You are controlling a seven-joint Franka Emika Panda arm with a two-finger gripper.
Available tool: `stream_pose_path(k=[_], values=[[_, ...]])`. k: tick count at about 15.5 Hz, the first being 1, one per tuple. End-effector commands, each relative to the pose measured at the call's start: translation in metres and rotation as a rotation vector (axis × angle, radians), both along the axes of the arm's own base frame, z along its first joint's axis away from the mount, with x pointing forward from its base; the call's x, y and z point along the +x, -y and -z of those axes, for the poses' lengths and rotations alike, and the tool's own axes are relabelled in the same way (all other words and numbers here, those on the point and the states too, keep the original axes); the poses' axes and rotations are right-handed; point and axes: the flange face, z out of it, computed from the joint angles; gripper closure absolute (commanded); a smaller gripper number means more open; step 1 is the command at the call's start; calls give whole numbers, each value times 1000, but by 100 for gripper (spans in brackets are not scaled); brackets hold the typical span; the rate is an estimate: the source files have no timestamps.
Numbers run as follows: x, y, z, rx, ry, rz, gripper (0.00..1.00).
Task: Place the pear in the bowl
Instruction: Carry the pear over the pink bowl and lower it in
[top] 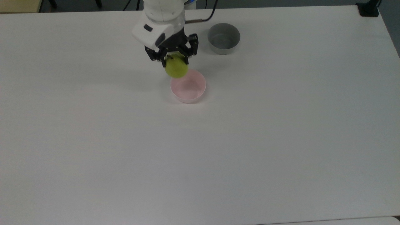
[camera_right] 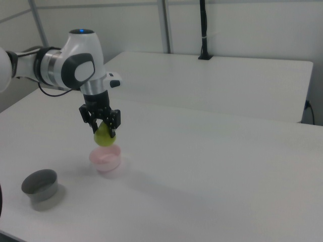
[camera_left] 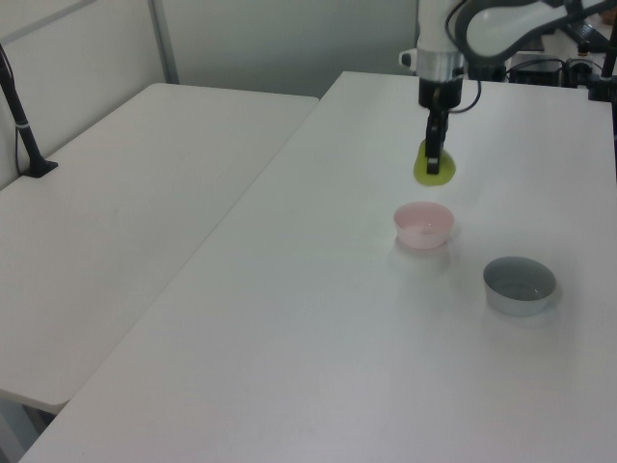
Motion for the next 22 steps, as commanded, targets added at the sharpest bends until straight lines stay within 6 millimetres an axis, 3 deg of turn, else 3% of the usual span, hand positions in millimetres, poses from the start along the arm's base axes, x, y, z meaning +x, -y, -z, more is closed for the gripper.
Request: stream_pose_path(k=[1, 5, 11, 12, 14, 15, 17, 18, 19, 22], values=[[10, -22, 30, 6, 15, 31, 90], [13, -35, 55, -1, -13, 26, 90], [15, -35, 76, -24, -25, 20, 87], [15, -35, 76, -25, -26, 31, 75], [14, -38, 75, -28, -28, 25, 64], [14, -38, 75, -28, -28, 25, 50], [14, -37, 74, -28, -30, 26, 31], [15, -36, 74, -28, -31, 28, 27], [14, -35, 72, -28, -31, 31, 15], [15, -31, 65, -27, -21, 38, 0]])
